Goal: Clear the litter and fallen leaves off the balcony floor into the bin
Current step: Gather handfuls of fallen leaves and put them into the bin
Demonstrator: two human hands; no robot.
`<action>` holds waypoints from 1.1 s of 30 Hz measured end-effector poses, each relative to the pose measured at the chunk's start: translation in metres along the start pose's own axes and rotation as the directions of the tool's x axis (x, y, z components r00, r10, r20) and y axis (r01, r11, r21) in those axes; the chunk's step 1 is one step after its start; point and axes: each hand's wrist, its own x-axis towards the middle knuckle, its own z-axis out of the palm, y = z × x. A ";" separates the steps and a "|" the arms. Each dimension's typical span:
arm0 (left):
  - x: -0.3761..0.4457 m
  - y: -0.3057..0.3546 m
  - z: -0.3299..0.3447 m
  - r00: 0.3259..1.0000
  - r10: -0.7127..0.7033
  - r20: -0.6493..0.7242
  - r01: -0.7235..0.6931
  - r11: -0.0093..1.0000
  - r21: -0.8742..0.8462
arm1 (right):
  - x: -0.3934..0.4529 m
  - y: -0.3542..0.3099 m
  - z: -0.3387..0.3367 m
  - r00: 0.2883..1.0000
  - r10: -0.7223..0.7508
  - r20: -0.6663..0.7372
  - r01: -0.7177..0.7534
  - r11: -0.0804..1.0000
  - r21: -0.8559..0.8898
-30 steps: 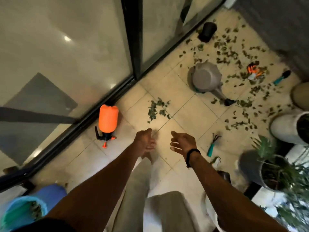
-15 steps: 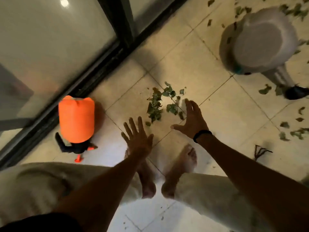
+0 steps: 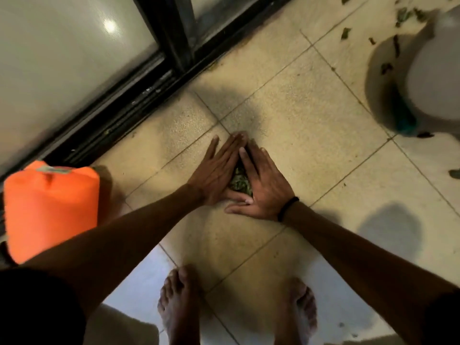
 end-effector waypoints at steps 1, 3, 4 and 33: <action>0.003 -0.002 -0.002 1.000 0.014 -0.002 -0.014 1.000 -0.024 | 0.005 -0.002 0.003 0.999 0.023 -0.024 -0.023 0.999 0.022; 0.005 -0.003 -0.005 0.999 0.030 -0.035 -0.034 0.991 -0.127 | 0.010 -0.006 0.007 0.994 0.072 -0.076 -0.068 0.996 0.063; 0.003 -0.003 -0.006 0.998 0.024 -0.061 -0.035 0.980 -0.194 | 0.011 -0.008 0.009 0.992 0.085 -0.098 -0.078 0.994 0.072; 0.002 -0.013 -0.009 0.616 -0.659 -0.432 0.348 0.719 -0.602 | 0.090 -0.004 0.027 0.877 -0.077 -0.475 -0.042 0.971 -0.236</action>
